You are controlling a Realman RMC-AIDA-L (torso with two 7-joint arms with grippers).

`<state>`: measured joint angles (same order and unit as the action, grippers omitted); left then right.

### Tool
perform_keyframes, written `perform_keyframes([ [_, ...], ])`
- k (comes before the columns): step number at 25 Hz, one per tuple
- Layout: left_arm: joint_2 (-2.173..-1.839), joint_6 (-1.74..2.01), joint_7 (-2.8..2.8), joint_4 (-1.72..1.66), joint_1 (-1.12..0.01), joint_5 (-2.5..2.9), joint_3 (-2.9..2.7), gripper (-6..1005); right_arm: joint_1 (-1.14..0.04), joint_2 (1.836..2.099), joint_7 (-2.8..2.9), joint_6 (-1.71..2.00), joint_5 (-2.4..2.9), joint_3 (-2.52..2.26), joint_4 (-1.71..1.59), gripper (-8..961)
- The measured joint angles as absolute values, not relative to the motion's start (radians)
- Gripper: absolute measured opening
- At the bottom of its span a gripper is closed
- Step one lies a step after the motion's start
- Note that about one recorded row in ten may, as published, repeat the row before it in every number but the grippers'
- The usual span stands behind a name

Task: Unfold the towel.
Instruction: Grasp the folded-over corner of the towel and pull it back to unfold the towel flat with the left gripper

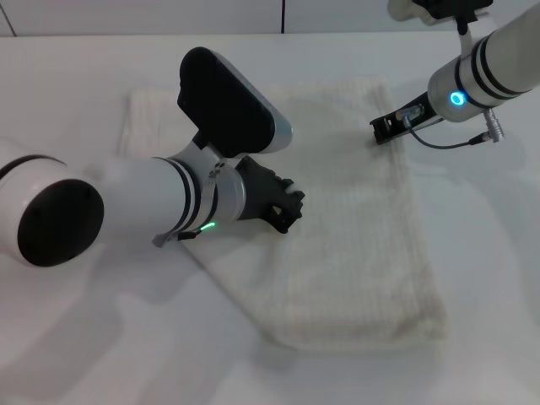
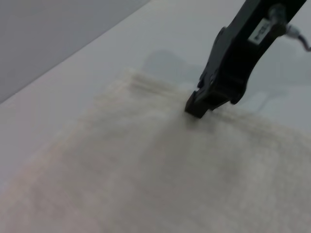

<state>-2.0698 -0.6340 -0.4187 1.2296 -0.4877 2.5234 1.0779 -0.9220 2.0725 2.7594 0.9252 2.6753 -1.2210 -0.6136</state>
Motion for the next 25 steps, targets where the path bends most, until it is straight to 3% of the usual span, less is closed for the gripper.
perform_keyframes([
  [14, -2.067, -0.969, -0.233, 1.652, -0.360, 2.697, 1.142, 47, -0.922, 2.074, 2.759, 0.925, 2.675, -1.222, -0.607, -1],
  [25, -2.068, -1.204, -0.053, 1.776, -0.349, 2.887, 1.116, 47, -0.922, 2.074, 2.758, 0.925, 2.675, -1.224, -0.607, -1],
])
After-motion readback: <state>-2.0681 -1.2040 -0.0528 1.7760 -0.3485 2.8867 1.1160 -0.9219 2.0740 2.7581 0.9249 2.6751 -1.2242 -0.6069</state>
